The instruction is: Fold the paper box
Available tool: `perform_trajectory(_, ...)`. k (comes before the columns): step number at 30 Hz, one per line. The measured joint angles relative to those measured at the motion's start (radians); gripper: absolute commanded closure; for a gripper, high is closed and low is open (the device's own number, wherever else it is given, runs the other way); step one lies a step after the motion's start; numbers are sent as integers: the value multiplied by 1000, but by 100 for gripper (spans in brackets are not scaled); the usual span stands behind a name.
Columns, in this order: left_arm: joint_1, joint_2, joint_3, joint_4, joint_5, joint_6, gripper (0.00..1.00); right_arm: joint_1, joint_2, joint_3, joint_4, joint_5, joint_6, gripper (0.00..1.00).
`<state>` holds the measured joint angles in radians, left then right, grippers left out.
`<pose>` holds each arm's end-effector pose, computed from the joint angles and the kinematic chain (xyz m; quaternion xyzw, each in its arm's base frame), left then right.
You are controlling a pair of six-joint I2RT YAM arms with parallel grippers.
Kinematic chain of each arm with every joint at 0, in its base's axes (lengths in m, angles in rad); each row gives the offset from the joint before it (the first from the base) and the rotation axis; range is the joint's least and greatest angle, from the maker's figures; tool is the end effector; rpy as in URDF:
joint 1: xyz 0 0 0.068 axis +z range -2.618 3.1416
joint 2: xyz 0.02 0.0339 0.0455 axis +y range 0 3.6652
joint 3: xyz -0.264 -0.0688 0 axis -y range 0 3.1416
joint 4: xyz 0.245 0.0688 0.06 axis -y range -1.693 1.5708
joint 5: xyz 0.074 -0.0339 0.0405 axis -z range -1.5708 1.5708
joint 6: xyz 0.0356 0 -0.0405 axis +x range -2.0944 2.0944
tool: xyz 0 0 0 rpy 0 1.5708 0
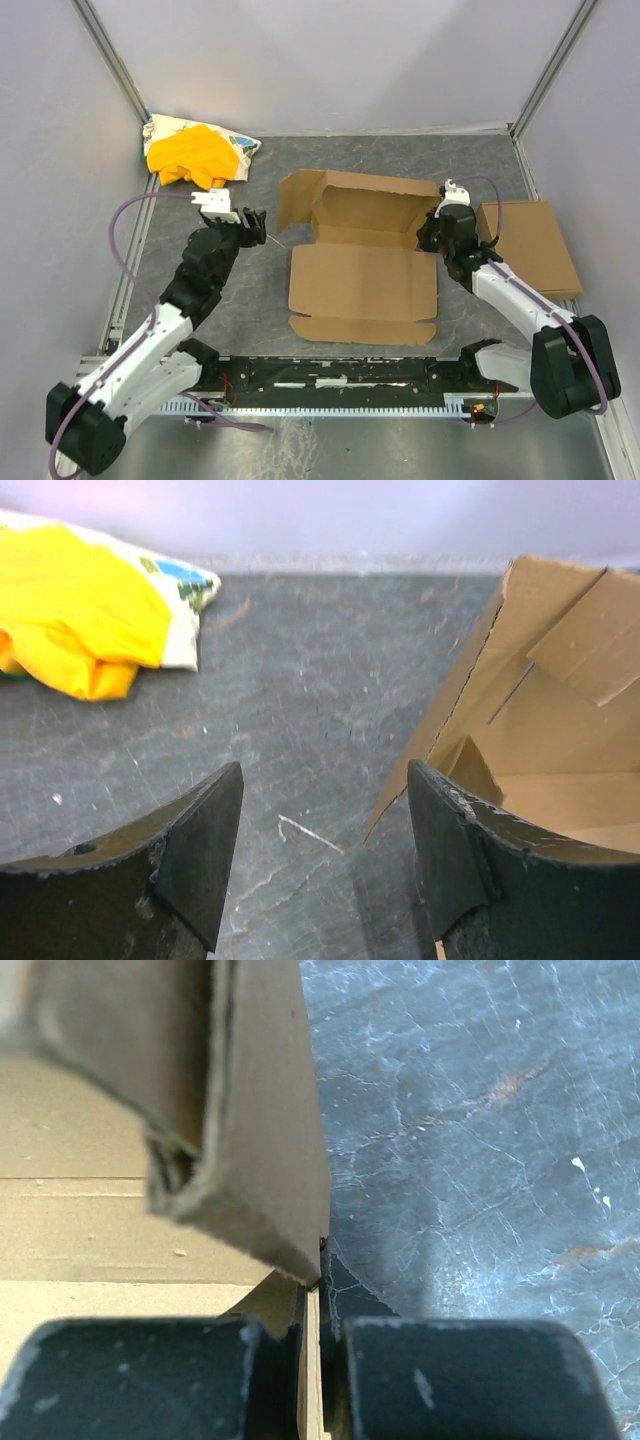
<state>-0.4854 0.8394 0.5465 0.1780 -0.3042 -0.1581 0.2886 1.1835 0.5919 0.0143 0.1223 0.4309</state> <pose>0.1844 -0.0852 0.2843 0.0208 0.7445 -0.1007 0.6597 0.2397 0.0666 0.2114 0.0914 0.8732 0.1172 0.4641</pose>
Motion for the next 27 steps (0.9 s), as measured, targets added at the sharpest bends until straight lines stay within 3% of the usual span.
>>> perform_trajectory(5, 0, -119, -8, -6, -8, 27, 28, -1, -34, 22, -41, -46, -31, 99)
perform_trajectory(19, 0, -118, -25, -71, -3, 109, 26, -2, -51, 36, -103, -158, -103, 99)
perform_trajectory(27, 0, -133, -91, -21, 156, 118, 21, -2, -64, 66, -136, -208, -126, 99)
